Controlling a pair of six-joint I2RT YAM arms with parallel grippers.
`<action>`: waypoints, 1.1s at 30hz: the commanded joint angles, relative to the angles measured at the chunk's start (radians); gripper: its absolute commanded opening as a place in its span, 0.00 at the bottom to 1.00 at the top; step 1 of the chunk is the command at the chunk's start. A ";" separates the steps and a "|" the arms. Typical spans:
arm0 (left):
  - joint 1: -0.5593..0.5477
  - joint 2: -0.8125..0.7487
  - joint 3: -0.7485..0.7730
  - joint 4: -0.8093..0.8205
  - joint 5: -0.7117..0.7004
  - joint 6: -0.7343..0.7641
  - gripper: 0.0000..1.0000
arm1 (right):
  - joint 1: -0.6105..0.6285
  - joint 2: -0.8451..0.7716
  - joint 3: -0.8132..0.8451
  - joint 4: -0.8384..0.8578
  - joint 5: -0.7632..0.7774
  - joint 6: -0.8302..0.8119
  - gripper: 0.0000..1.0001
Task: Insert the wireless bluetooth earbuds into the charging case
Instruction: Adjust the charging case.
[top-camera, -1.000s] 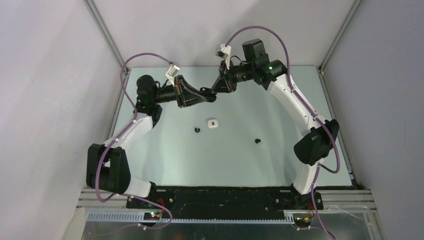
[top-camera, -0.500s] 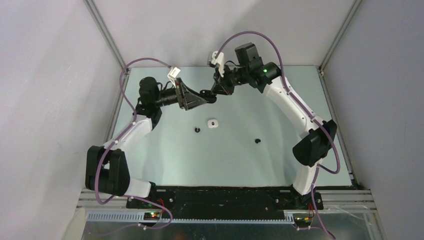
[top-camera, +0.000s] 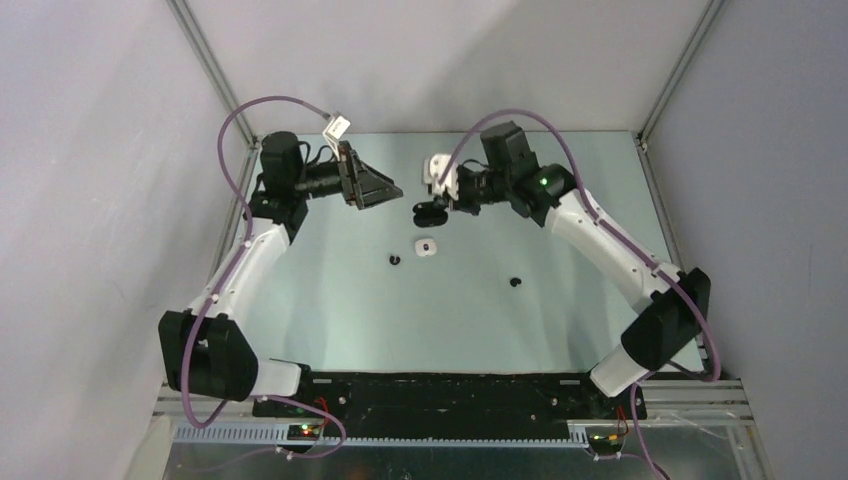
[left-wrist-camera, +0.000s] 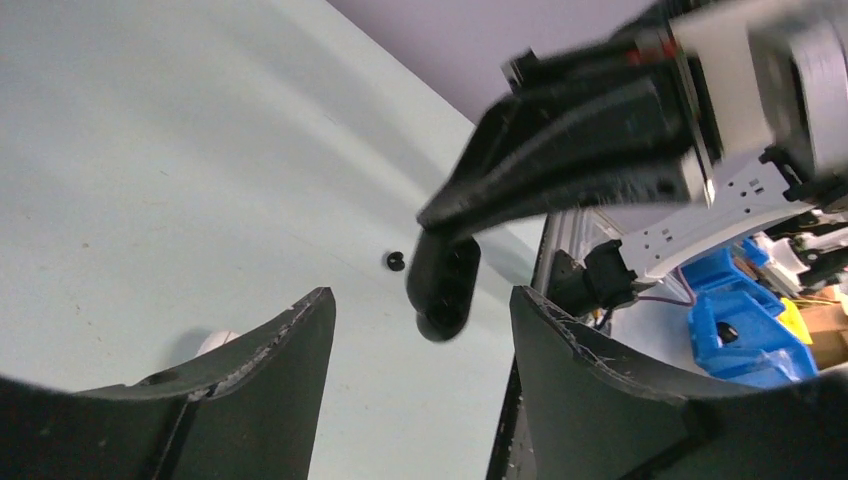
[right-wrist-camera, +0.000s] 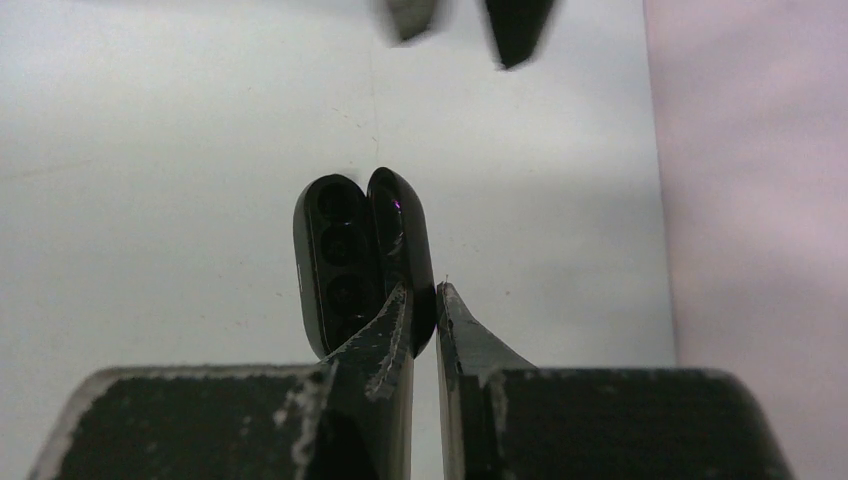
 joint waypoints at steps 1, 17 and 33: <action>0.002 0.052 0.093 -0.166 0.032 0.016 0.69 | 0.041 -0.124 -0.145 0.206 0.017 -0.204 0.00; -0.050 0.088 0.100 -0.234 0.079 -0.022 0.66 | 0.085 -0.124 -0.180 0.291 0.026 -0.278 0.00; -0.059 0.117 0.114 -0.238 0.106 -0.017 0.45 | 0.119 -0.110 -0.175 0.297 0.052 -0.324 0.00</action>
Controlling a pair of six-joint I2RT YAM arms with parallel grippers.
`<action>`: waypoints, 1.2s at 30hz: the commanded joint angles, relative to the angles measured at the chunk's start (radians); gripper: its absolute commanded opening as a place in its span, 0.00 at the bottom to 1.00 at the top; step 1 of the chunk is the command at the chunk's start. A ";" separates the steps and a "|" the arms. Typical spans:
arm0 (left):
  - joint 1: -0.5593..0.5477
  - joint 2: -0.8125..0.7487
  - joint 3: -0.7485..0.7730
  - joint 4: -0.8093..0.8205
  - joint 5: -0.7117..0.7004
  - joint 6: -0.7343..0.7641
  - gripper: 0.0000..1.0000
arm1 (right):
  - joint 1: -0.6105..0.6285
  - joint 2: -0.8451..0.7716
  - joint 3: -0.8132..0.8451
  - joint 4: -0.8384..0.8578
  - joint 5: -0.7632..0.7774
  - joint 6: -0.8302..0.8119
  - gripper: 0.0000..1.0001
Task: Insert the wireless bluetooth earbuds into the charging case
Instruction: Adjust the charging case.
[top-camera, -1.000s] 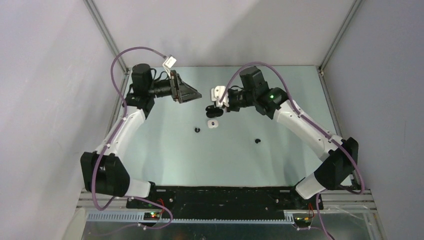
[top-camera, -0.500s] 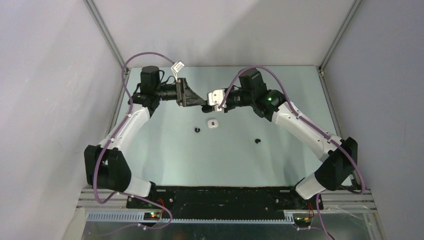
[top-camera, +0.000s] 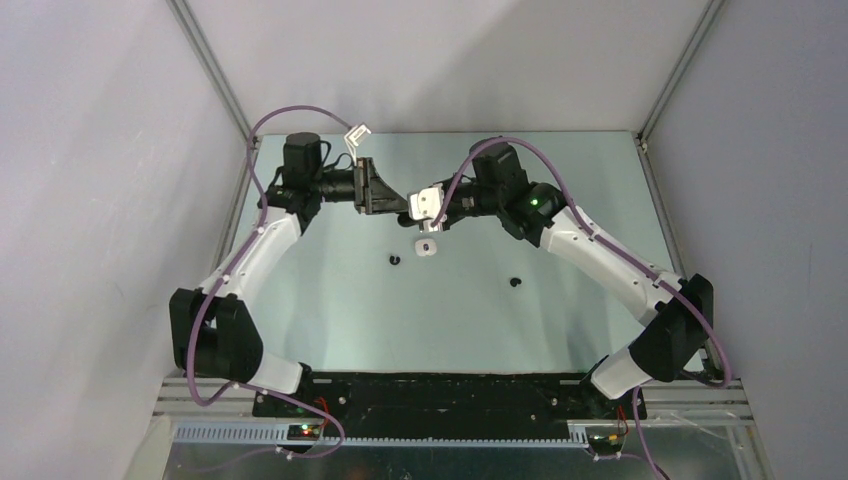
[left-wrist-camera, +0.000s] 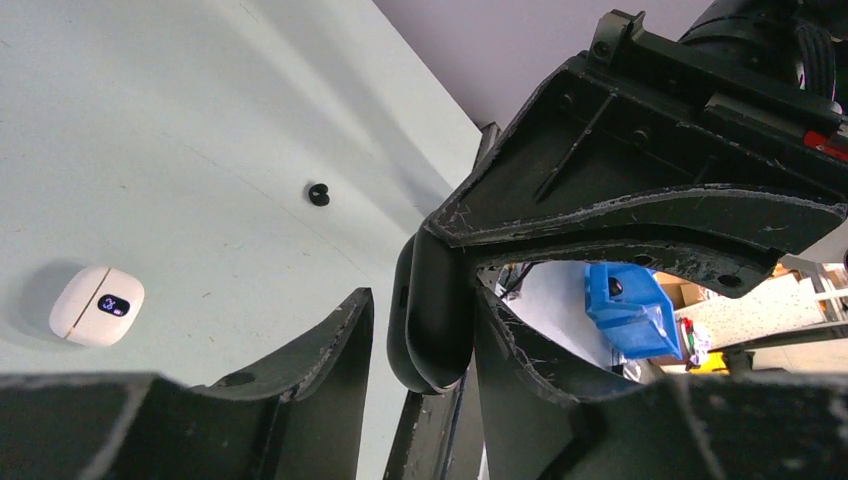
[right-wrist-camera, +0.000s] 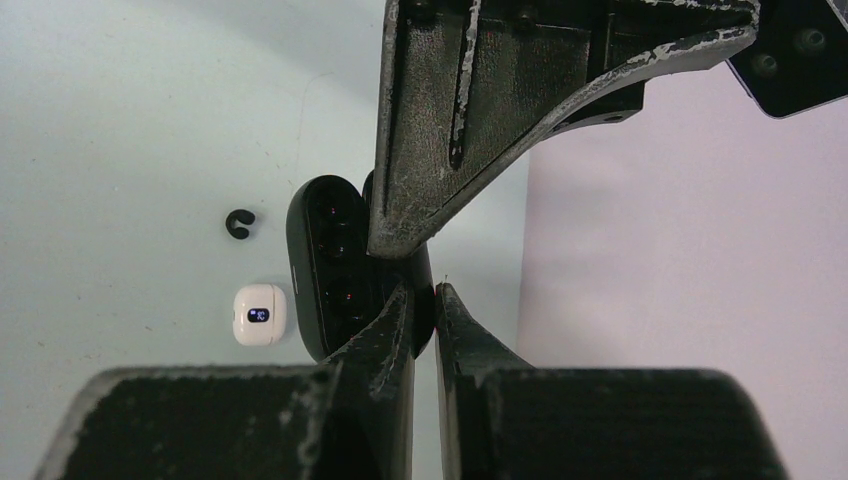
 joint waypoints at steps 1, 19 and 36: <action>-0.005 0.012 0.032 0.002 0.026 0.000 0.46 | 0.006 -0.009 0.007 0.039 0.001 -0.020 0.00; 0.008 0.029 0.062 0.002 0.068 -0.042 0.45 | 0.008 0.000 0.004 0.022 0.002 -0.030 0.00; 0.006 0.032 0.068 0.003 0.088 -0.038 0.12 | 0.010 0.008 -0.002 0.038 0.021 -0.006 0.00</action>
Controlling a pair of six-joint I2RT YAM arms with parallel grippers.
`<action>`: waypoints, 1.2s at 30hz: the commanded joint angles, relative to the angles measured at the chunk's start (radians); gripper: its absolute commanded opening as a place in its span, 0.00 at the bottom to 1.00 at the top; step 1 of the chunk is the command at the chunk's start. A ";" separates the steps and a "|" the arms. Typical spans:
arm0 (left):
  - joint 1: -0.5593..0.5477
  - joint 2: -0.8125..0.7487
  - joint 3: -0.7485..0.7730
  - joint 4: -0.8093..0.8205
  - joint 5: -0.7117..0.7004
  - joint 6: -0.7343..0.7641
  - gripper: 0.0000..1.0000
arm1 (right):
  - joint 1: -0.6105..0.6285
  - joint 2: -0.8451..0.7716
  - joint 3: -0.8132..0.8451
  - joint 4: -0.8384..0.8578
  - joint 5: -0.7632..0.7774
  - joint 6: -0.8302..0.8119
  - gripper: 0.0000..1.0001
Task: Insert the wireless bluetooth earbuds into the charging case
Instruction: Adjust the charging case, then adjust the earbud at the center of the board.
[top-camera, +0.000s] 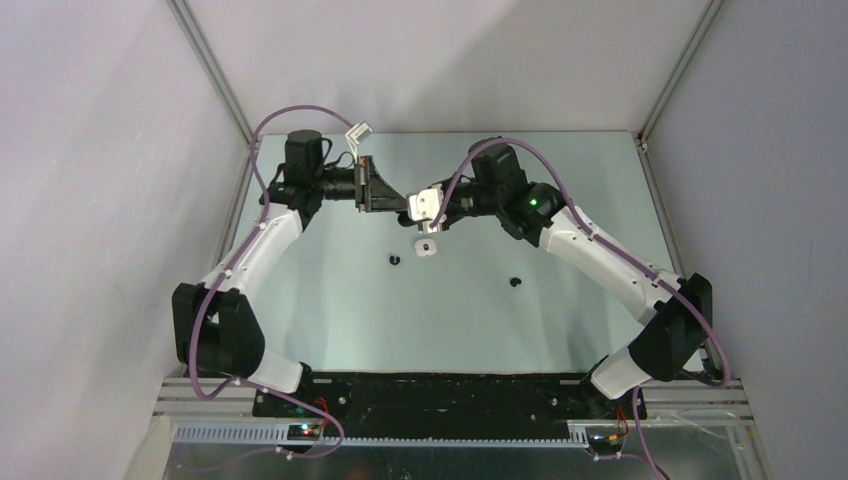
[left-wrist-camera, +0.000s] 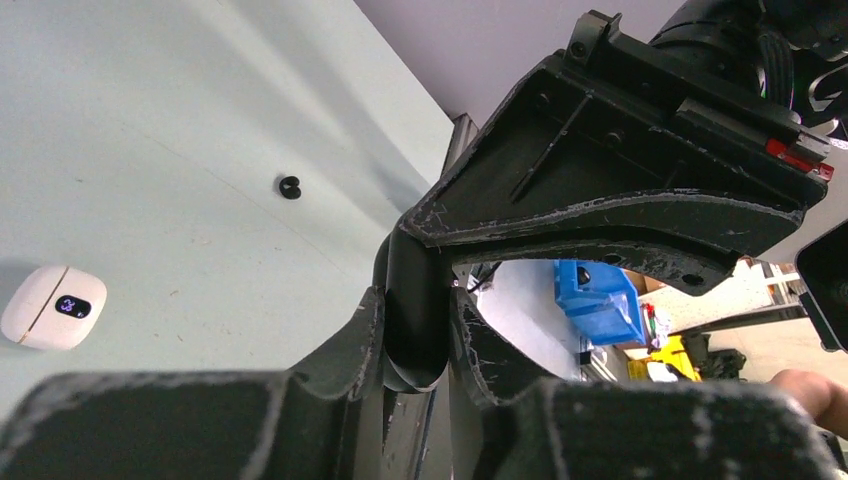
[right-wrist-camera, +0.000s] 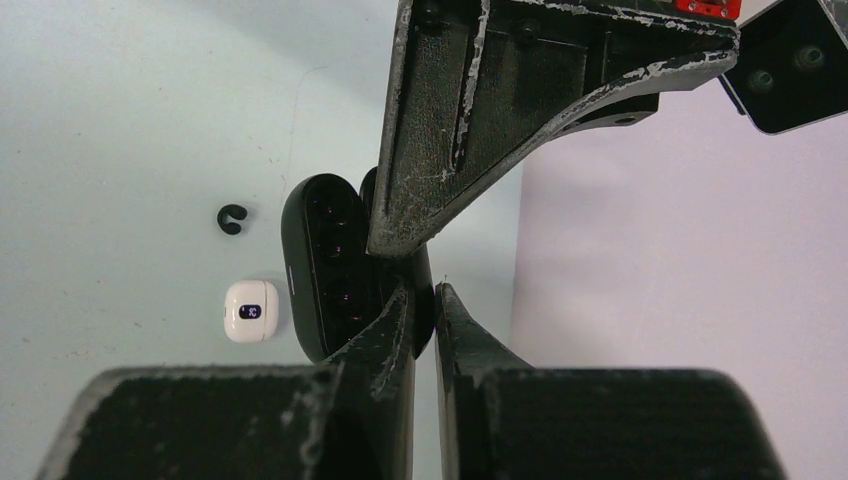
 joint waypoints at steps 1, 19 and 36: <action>0.005 0.003 0.045 0.008 0.028 0.002 0.08 | 0.007 0.005 -0.003 0.042 0.009 0.018 0.00; 0.017 -0.001 0.058 0.007 -0.010 0.017 0.00 | -0.149 -0.126 0.119 -0.151 -0.080 0.436 0.46; 0.025 -0.032 0.029 0.007 -0.011 0.027 0.00 | -0.465 -0.044 -0.276 -0.528 -0.034 0.276 0.36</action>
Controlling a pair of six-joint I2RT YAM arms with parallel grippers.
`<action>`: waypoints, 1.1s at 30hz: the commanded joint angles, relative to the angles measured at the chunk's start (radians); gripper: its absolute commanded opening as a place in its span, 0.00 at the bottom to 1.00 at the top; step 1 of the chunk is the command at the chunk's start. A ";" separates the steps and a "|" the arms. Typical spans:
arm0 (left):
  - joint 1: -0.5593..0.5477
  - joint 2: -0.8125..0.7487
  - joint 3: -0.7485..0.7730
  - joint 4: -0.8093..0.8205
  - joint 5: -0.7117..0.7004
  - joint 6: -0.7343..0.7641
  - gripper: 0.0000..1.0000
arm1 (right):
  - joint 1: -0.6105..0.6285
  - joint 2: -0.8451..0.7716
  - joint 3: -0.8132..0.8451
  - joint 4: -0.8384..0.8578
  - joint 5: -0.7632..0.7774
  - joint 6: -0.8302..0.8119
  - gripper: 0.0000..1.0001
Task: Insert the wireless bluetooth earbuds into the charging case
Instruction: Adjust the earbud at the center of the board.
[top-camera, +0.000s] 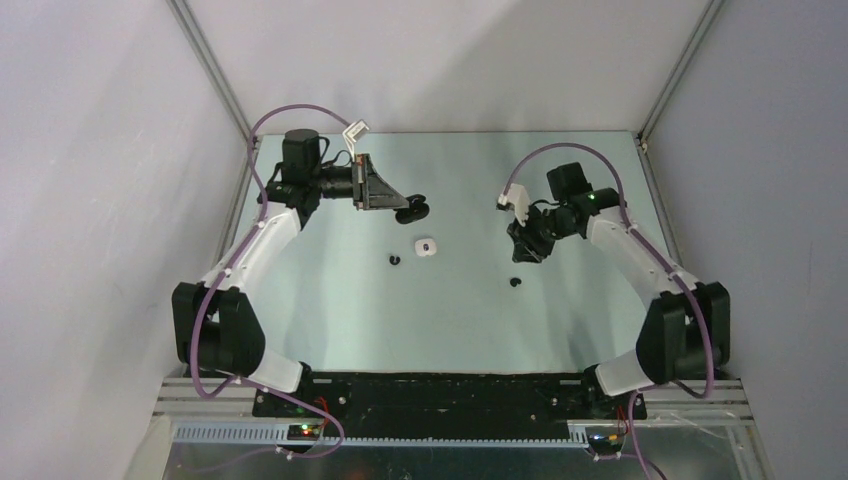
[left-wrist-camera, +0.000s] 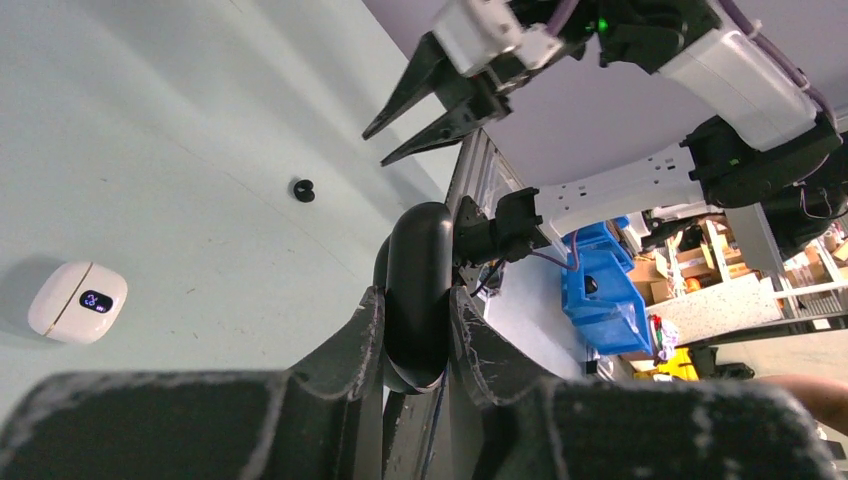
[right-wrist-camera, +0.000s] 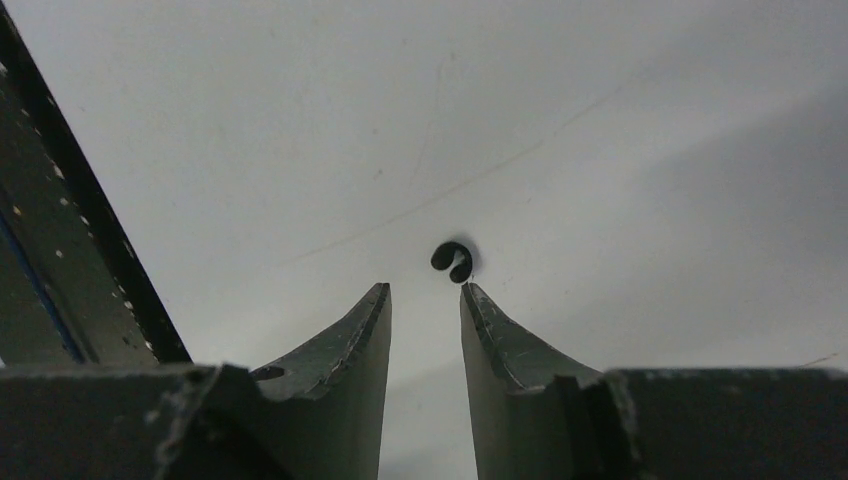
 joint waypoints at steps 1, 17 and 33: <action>0.004 -0.042 0.017 0.013 0.004 0.020 0.00 | -0.010 0.097 0.020 -0.074 0.034 -0.170 0.37; 0.004 -0.054 -0.007 0.016 0.016 0.009 0.00 | 0.024 0.415 0.160 -0.057 0.179 -0.321 0.45; 0.011 -0.042 -0.013 0.016 0.016 0.009 0.00 | 0.036 0.475 0.159 -0.085 0.149 -0.409 0.53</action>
